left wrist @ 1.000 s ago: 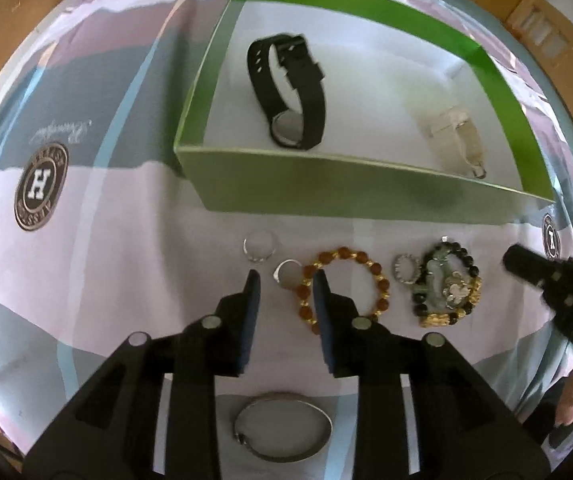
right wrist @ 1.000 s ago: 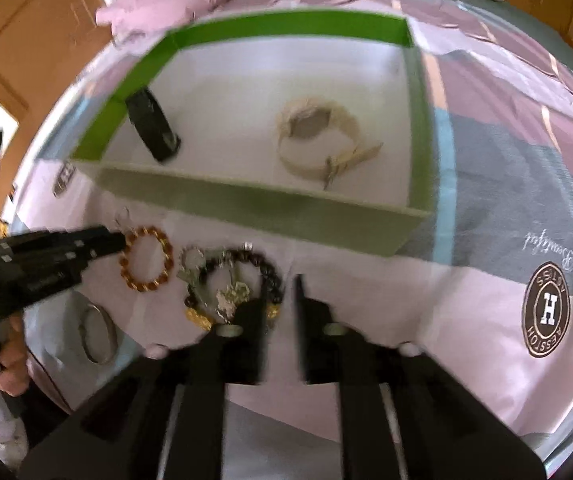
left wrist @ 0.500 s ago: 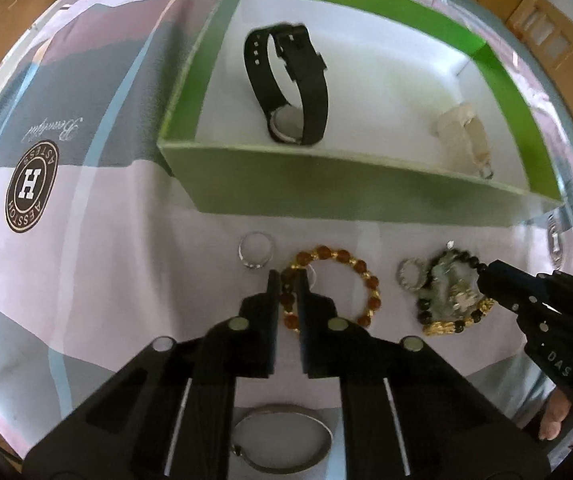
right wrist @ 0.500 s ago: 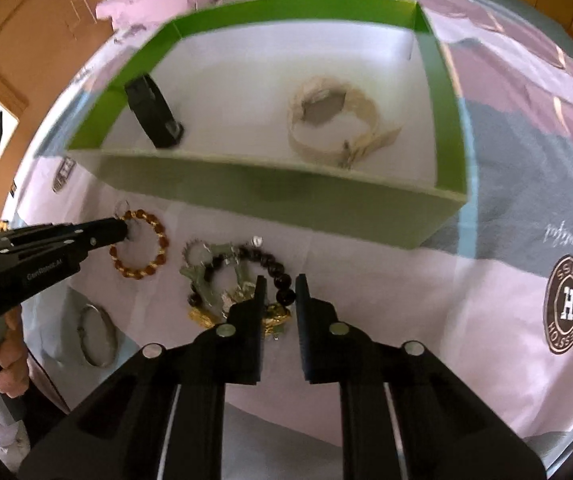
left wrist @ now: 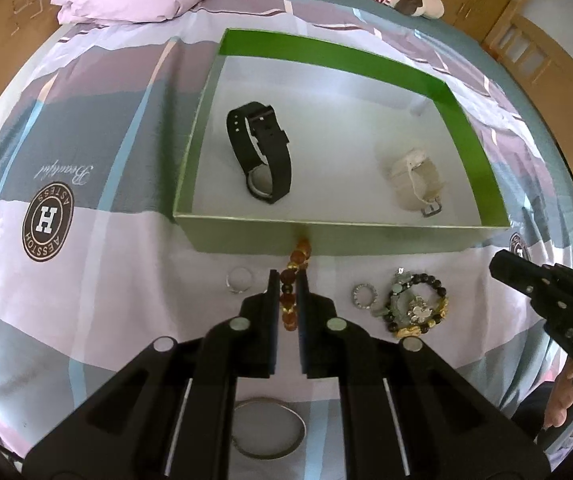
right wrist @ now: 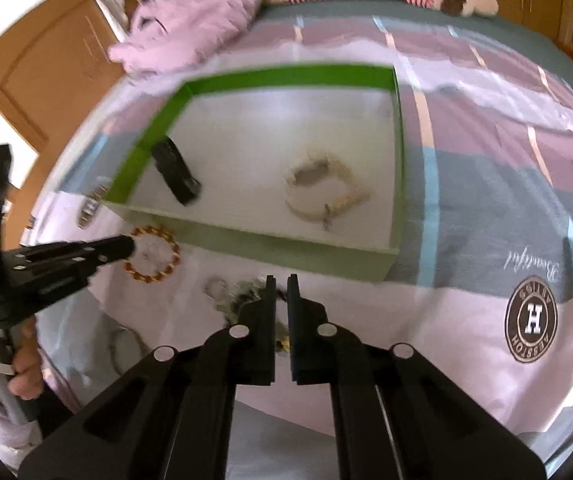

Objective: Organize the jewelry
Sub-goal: 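Grasp the wooden bead bracelet with the left tool while the right tool grasps the black-bead bracelet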

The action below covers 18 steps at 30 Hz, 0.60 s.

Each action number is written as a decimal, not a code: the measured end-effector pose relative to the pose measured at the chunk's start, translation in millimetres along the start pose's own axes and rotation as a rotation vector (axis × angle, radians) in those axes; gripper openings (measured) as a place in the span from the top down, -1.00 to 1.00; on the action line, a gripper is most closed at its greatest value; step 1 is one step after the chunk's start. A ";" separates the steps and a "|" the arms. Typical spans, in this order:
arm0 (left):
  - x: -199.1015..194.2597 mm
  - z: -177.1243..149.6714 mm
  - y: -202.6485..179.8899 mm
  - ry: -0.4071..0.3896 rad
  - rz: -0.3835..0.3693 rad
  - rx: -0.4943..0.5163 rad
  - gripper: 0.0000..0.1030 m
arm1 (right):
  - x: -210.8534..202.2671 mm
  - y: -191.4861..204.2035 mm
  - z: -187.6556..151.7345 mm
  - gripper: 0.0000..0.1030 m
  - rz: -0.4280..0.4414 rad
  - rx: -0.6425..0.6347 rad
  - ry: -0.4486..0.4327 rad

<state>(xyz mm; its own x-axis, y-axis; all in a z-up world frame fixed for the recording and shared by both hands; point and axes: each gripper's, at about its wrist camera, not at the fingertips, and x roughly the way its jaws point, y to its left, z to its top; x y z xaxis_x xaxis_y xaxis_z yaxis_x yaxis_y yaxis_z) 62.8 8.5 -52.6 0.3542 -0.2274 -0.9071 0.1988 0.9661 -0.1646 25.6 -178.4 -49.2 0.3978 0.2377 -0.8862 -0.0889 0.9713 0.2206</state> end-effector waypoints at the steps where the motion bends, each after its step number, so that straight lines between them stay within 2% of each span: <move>1: 2.5 -2.2 0.3 0.008 0.006 0.006 0.85 | 9.9 -0.1 -1.3 0.74 -0.015 0.001 0.023; 3: 8.4 -8.4 3.5 0.027 0.021 0.011 0.85 | 25.8 1.6 -3.8 0.58 -0.049 0.001 0.053; 7: 17.3 -12.4 9.5 0.053 0.033 0.011 0.85 | 51.6 2.5 -10.4 0.58 -0.089 -0.011 0.112; 9: 20.7 -12.7 10.3 0.063 0.033 0.010 0.85 | 52.9 4.0 -11.5 0.58 -0.097 -0.017 0.107; 10: 21.6 -13.1 10.4 0.065 0.034 0.010 0.85 | 51.4 5.3 -11.2 0.64 -0.098 -0.022 0.105; 11: 22.1 -13.4 10.6 0.066 0.036 0.011 0.85 | 49.6 5.8 -10.8 0.78 -0.081 -0.021 0.105; 12: 22.8 -13.6 10.7 0.068 0.037 0.012 0.85 | 47.6 6.5 -10.8 0.82 -0.059 -0.014 0.106; 15: 23.7 -13.9 12.4 0.069 0.045 0.009 0.79 | 35.4 6.4 -8.8 0.82 -0.002 0.003 0.084; 18: 22.3 -12.3 16.4 0.063 0.051 -0.003 0.60 | 17.5 9.2 -5.3 0.82 0.042 0.007 0.046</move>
<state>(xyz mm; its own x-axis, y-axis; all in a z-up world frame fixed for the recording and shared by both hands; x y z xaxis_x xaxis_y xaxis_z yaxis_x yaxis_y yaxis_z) 62.7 20.8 -80.2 0.3055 -0.1702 -0.9369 0.1792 0.9766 -0.1190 27.0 -165.2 -64.8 0.3514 0.2790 -0.8937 -0.0985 0.9603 0.2611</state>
